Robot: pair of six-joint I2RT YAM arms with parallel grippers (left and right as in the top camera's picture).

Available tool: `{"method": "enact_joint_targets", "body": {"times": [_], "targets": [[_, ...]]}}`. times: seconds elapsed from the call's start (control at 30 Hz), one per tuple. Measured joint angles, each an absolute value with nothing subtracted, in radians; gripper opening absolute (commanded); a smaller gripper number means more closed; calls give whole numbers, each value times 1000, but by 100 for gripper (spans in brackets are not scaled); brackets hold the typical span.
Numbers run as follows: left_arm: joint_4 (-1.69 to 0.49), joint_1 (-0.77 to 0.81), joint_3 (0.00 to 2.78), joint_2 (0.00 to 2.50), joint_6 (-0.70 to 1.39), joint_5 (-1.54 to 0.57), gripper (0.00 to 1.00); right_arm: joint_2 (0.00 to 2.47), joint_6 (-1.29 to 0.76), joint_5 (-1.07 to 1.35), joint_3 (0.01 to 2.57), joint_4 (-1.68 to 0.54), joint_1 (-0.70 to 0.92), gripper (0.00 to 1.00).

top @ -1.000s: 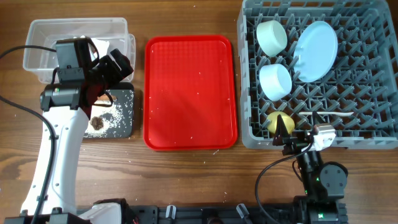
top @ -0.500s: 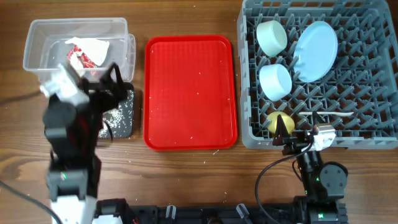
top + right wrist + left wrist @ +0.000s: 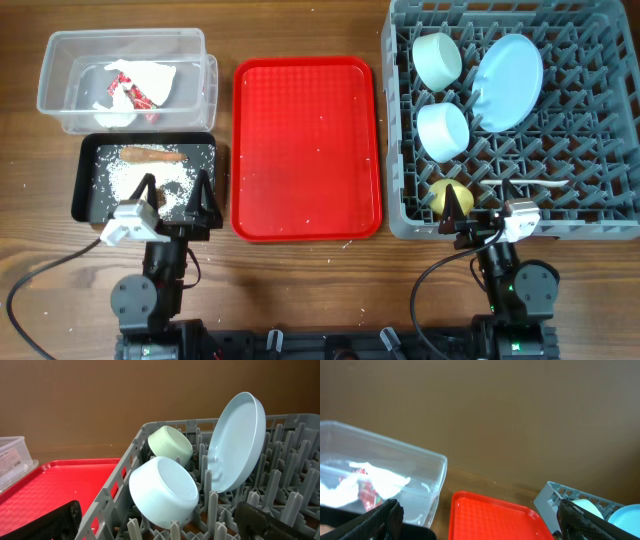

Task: Sort waste into correct bins and load items into the dishwasher rack

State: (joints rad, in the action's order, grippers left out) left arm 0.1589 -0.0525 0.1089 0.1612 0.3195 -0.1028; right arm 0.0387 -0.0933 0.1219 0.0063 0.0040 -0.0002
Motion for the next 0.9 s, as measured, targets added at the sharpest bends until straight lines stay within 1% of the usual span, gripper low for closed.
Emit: {"method": "enact_joint_targets", "body": {"times": [0.2, 0.33, 0.5, 0.9], "targets": [[157, -52, 32, 73, 273, -107, 100, 39, -93, 122, 6, 4, 0, 100], [68, -52, 12, 20, 266, -107, 100, 39, -93, 122, 6, 4, 0, 100], [-62, -49, 12, 14, 266, -107, 100, 39, -93, 122, 6, 4, 0, 100], [-64, -46, 11, 14, 266, -107, 100, 39, -93, 122, 6, 4, 0, 100]]}}
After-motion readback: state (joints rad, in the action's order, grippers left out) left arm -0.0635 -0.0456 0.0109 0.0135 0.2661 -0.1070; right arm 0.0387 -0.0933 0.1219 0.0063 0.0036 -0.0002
